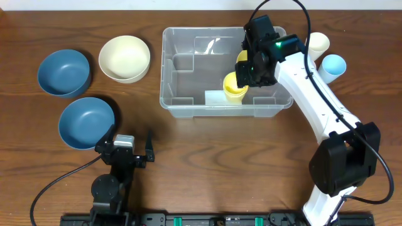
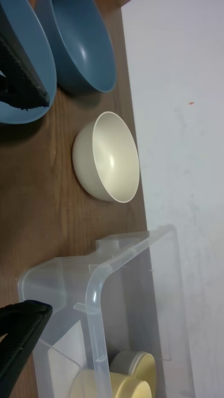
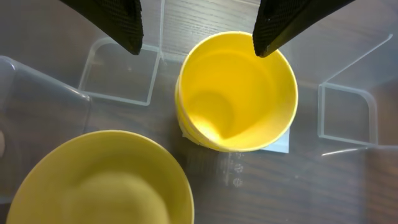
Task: Pack container
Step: 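Carry the yellow cup over and stack it into the first yellow cup, then move the right gripper to the light-blue cup and grasp its rim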
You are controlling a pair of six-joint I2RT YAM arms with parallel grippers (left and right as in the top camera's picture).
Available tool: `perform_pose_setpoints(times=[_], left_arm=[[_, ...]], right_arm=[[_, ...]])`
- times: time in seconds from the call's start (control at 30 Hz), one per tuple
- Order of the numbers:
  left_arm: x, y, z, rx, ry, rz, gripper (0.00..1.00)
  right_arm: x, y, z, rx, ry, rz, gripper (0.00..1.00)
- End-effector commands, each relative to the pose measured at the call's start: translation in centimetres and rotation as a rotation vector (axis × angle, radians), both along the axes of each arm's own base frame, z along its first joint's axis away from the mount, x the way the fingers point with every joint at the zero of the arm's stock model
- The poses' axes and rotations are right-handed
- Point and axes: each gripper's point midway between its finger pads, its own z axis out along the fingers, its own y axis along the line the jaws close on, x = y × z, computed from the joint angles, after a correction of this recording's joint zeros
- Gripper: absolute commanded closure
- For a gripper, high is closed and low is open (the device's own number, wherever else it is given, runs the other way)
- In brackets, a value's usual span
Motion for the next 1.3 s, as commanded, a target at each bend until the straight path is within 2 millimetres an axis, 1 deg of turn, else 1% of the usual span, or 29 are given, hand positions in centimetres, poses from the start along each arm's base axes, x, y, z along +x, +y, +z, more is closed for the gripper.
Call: perform_pose_setpoints(times=[0.0, 0.07, 0.1, 0.2, 0.27, 0.3, 0.37, 0.4, 0.5, 0.57, 0.67, 0.73, 0.93, 1.07, 1.27], left_arm=[[-0.1, 0.3, -1.6, 0.016, 0.047, 0.015, 0.02], [-0.1, 0.3, -1.6, 0.016, 0.047, 0.015, 0.02], [-0.1, 0.3, -1.6, 0.016, 0.047, 0.015, 0.02], [-0.1, 0.3, -1.6, 0.016, 0.047, 0.015, 0.02], [-0.1, 0.3, -1.6, 0.016, 0.047, 0.015, 0.02], [-0.1, 0.3, -1.6, 0.016, 0.047, 0.015, 0.02], [-0.1, 0.3, -1.6, 0.016, 0.047, 0.015, 0.02], [-0.1, 0.3, -1.6, 0.016, 0.047, 0.015, 0.02], [-0.1, 0.3, -1.6, 0.016, 0.047, 0.015, 0.02], [-0.1, 0.3, -1.6, 0.016, 0.047, 0.015, 0.02], [-0.1, 0.3, -1.6, 0.016, 0.047, 0.015, 0.02], [-0.1, 0.3, -1.6, 0.016, 0.047, 0.015, 0.02], [-0.1, 0.3, -1.6, 0.016, 0.047, 0.015, 0.02], [-0.1, 0.3, -1.6, 0.016, 0.047, 0.015, 0.02], [-0.1, 0.3, -1.6, 0.016, 0.047, 0.015, 0.02]], right_arm=[[0.1, 0.3, 0.3, -0.001, -0.001, 0.013, 0.43], [0.4, 0.3, 1.5, 0.006, -0.013, 0.010, 0.44], [0.6, 0.1, 2.5, 0.011, -0.027, 0.004, 0.44], [1.6, -1.2, 5.4, 0.025, -0.067, -0.040, 0.44], [2.4, -3.0, 7.2, 0.034, -0.092, -0.089, 0.41], [2.8, -4.4, 8.0, 0.035, -0.104, -0.126, 0.41], [3.6, -7.0, 8.7, 0.037, -0.114, -0.195, 0.41], [3.8, -8.7, 8.8, 0.037, -0.113, -0.239, 0.41], [4.2, -14.0, 7.9, 0.027, -0.086, -0.367, 0.41], [4.1, -17.0, 7.1, 0.022, -0.067, -0.439, 0.41], [4.0, -20.7, 6.1, 0.018, -0.042, -0.522, 0.42], [4.0, -22.7, 5.4, 0.014, -0.027, -0.564, 0.42], [4.1, -26.5, 3.0, -0.015, 0.007, -0.635, 0.42], [4.4, -28.4, 1.3, -0.028, 0.028, -0.673, 0.42], [4.6, -30.7, -1.2, -0.052, 0.061, -0.715, 0.42]])
